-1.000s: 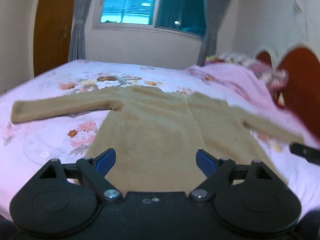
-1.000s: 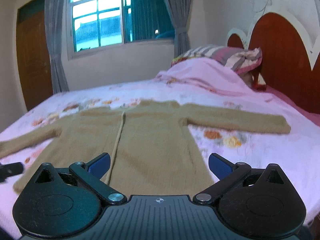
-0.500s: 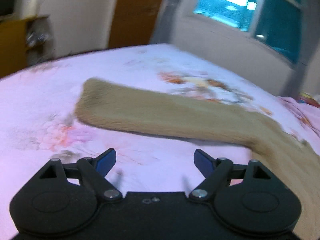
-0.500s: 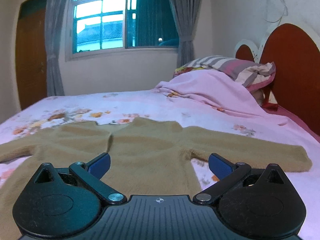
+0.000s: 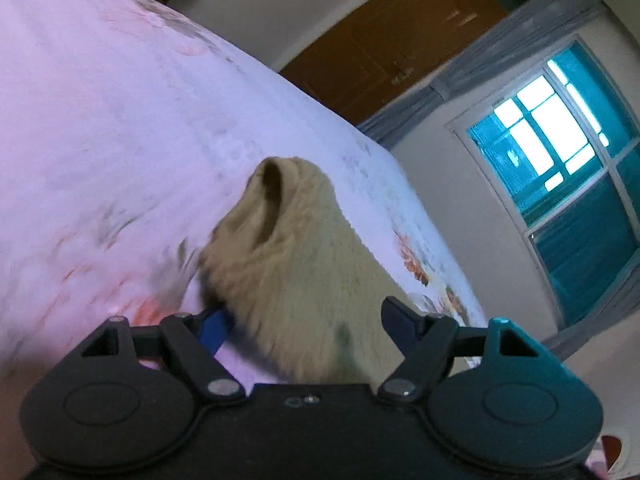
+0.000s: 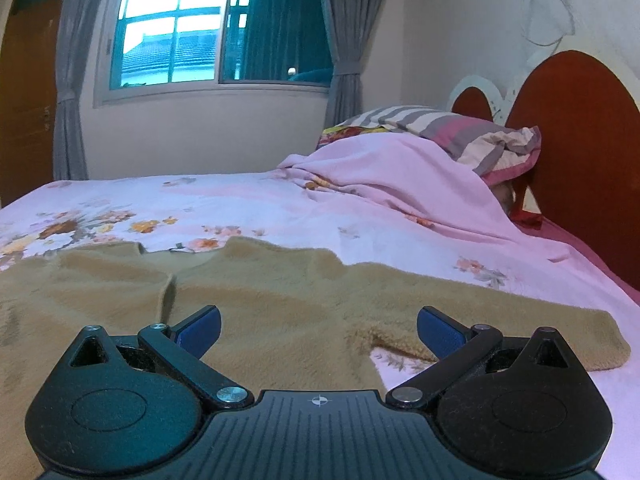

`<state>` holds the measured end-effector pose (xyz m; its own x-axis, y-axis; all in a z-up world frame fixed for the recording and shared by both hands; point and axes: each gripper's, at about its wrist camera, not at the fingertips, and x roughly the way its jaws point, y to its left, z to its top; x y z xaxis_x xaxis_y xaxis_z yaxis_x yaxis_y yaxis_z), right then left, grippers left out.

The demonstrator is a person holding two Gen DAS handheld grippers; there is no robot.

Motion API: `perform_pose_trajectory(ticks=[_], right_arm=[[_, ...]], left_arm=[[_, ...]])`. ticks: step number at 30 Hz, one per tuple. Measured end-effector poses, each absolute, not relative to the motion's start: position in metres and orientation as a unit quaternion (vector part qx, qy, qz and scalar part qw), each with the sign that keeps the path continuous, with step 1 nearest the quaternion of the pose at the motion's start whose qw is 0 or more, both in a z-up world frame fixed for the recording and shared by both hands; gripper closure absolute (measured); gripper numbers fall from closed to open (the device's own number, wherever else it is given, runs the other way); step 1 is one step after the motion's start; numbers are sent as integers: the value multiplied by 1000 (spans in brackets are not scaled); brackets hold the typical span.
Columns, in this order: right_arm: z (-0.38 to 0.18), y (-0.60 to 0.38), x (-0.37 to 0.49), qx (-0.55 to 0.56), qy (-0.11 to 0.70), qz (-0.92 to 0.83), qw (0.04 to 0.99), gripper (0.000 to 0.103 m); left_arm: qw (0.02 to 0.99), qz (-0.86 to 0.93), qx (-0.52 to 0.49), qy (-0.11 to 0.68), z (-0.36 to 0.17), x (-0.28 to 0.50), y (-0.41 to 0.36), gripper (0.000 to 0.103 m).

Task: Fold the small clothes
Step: 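Grasp the sleeve cuff with the left tool and lift it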

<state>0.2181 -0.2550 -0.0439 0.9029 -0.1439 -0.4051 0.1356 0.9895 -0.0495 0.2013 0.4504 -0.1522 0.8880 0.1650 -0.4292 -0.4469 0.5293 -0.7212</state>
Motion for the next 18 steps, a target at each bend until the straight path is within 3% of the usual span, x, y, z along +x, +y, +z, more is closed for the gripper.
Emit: perform_pose_trajectory(ticks=[1, 3, 11, 18], right_arm=[[-46, -259, 224, -9, 213, -76, 974, 0], [-51, -270, 233, -7, 221, -88, 971, 0], [-79, -336, 258, 11, 252, -153, 955, 0], [-92, -367, 228, 30, 263, -146, 953, 0]], left_arm=[[860, 174, -448, 173, -155, 210, 455, 94], [847, 160, -472, 186, -168, 219, 462, 96], [890, 134, -416, 128, -114, 222, 427, 96], [940, 27, -326, 95, -39, 250, 311, 96]])
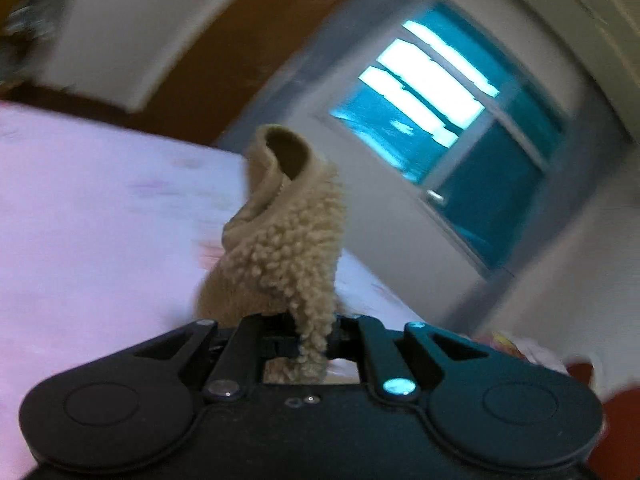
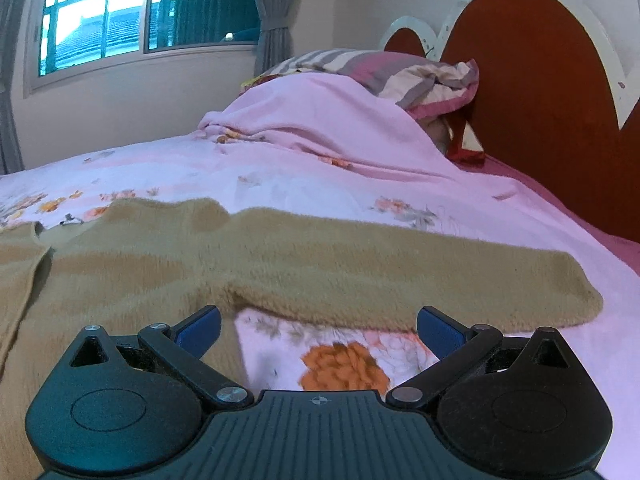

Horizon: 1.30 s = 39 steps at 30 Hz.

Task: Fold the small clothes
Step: 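Grasp the sleeve cuff with the left tool and lift it, then lay the sleeve across the jacket body and open the left tool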

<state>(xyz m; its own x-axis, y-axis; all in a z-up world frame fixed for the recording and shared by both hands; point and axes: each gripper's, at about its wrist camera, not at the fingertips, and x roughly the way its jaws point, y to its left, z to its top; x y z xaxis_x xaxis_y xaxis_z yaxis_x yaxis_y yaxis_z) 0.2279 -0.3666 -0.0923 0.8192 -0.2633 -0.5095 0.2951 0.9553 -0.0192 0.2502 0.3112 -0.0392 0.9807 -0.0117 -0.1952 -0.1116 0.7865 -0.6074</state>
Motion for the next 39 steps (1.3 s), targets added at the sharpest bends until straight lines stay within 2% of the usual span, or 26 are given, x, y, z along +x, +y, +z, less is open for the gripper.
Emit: perform_pose_trajectory(ticks=[5, 11, 18, 27, 28, 30, 31, 34, 39], right_arm=[[-99, -374, 212, 33, 261, -134, 956, 0], [-103, -400, 207, 35, 253, -133, 958, 0], [-111, -461, 202, 81, 257, -166, 949, 0], [-123, -487, 182, 104, 260, -172, 944, 0], [-125, -489, 181, 108, 260, -173, 944, 0], [-128, -494, 179, 116, 261, -174, 942, 0], [-130, -495, 178, 119, 264, -175, 941, 0], [-133, -499, 176, 124, 269, -179, 938, 0], [-130, -499, 168, 123, 267, -179, 939, 0]], left_arm=[[961, -44, -248, 112, -13, 298, 190, 96], [963, -111, -198, 146, -12, 360, 62, 96], [963, -161, -106, 189, -38, 408, -49, 96], [947, -207, -4, 245, -80, 431, -166, 94], [945, -204, 11, 254, -84, 434, -173, 89], [929, -214, 43, 300, -98, 442, -189, 65], [922, -223, 58, 310, -103, 442, -196, 44], [929, -228, 106, 271, -95, 419, -201, 43], [955, -171, 39, 241, -68, 364, -108, 43]])
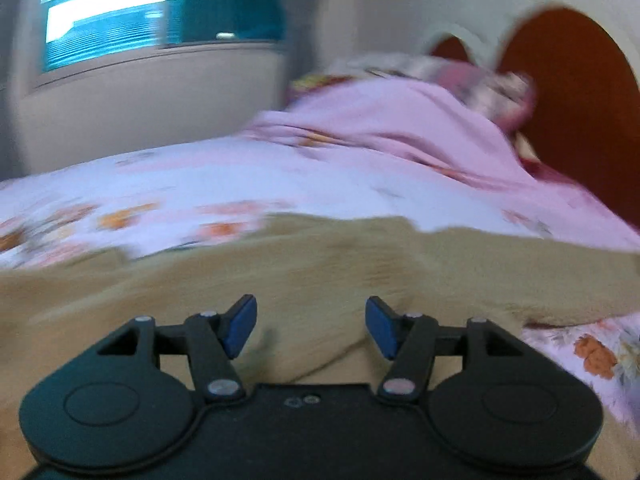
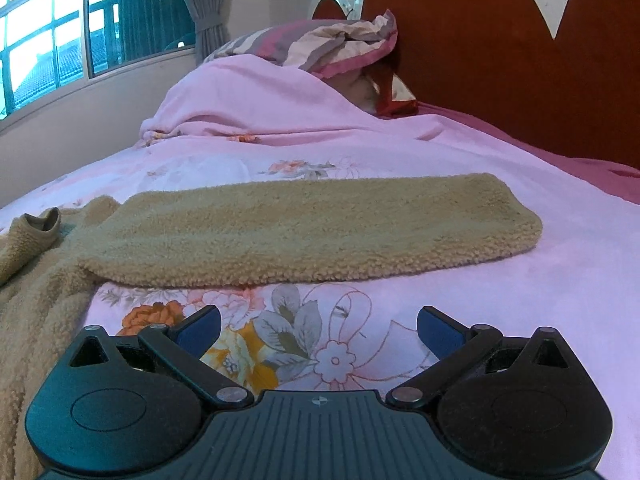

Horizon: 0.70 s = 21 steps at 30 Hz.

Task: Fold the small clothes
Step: 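Lay the sleeve across the jacket body and open the left tool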

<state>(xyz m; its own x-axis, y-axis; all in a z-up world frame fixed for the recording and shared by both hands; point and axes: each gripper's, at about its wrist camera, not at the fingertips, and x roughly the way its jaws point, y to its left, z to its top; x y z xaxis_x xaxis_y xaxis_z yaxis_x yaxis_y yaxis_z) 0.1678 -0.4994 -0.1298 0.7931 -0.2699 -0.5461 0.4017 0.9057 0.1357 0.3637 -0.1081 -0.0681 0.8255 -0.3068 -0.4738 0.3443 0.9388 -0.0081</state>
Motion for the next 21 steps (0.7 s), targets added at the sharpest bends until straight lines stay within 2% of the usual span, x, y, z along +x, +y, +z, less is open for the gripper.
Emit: perform_pose_trajectory(ticks=[4, 8, 12, 19, 21], right_arm=[[-127, -495, 164, 115, 271, -177, 939, 0], [-123, -480, 165, 103, 277, -168, 941, 0], [-113, -457, 171, 92, 279, -158, 943, 0], [-89, -430, 179, 70, 278, -158, 945, 0], [-86, -425, 183, 70, 281, -158, 944, 0]], left_arm=[[966, -47, 47, 248, -65, 313, 1, 44], [954, 28, 62, 293, -77, 293, 77, 44], [946, 39, 75, 313, -86, 316, 98, 43], [952, 45, 38, 299, -94, 363, 107, 42], [949, 80, -44, 302, -100, 360, 134, 41]])
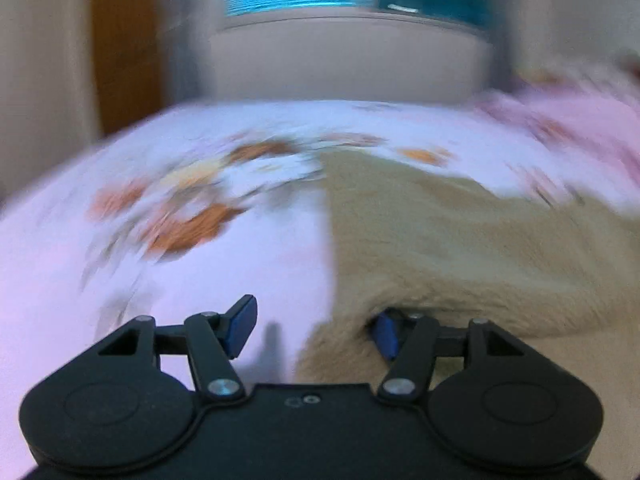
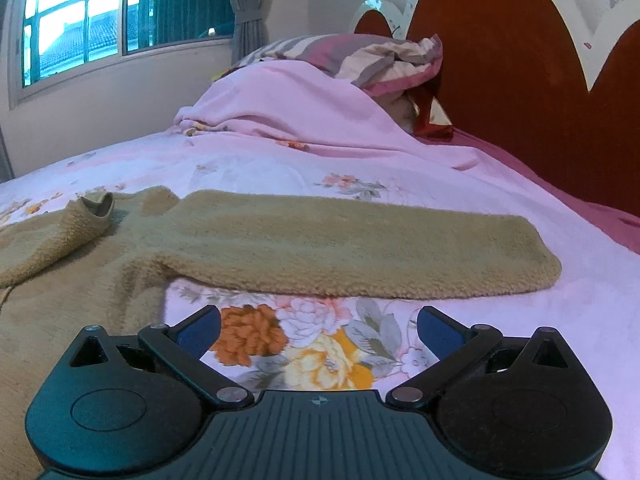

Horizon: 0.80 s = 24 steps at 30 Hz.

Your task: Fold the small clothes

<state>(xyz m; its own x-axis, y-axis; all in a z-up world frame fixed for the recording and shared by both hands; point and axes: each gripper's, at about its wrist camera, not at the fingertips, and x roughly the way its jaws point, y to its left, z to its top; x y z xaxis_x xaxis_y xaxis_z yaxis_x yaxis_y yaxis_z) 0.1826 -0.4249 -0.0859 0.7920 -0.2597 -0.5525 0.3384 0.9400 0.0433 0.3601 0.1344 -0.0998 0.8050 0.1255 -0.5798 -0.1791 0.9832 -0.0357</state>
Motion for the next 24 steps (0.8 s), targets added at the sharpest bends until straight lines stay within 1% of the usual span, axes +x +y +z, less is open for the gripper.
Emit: perform_pose_trajectory(ticks=[1, 2, 5, 7, 9, 11, 14, 16, 18, 19, 22, 24], right_arm=[[-85, -422, 184, 72, 279, -158, 944, 0], [-84, -420, 185, 72, 277, -159, 945, 0], [-84, -411, 194, 70, 280, -153, 945, 0], [-84, -401, 204, 63, 280, -142, 947, 0], [-80, -391, 214, 61, 272, -131, 951, 0], [-72, -380, 227, 69, 253, -106, 959, 0], [-60, -353, 265, 97, 240, -47, 965, 0], [-51, -327, 292, 96, 218, -7, 971, 0], [-46, -297, 324, 89, 209, 32, 973, 31], [-47, -283, 341, 86, 218, 46, 971, 44], [-68, -251, 386, 63, 253, 87, 961, 44], [-102, -237, 411, 5, 316, 77, 946, 44]], left_arm=[[941, 79, -86, 319, -108, 359, 151, 40], [938, 71, -106, 321, -115, 356, 161, 40], [943, 37, -84, 319, -114, 340, 164, 40], [941, 15, -95, 324, -109, 330, 174, 41], [946, 10, -104, 308, -101, 314, 188, 42], [955, 33, -86, 282, -86, 309, 193, 42], [965, 17, -68, 251, -63, 329, 181, 42], [969, -13, -65, 236, -53, 350, 163, 42], [968, -41, -65, 238, -49, 371, 142, 42], [968, -53, -59, 240, -49, 382, 131, 42], [965, -63, -22, 255, -64, 410, 103, 42], [954, -35, 20, 298, -89, 431, 99, 41]])
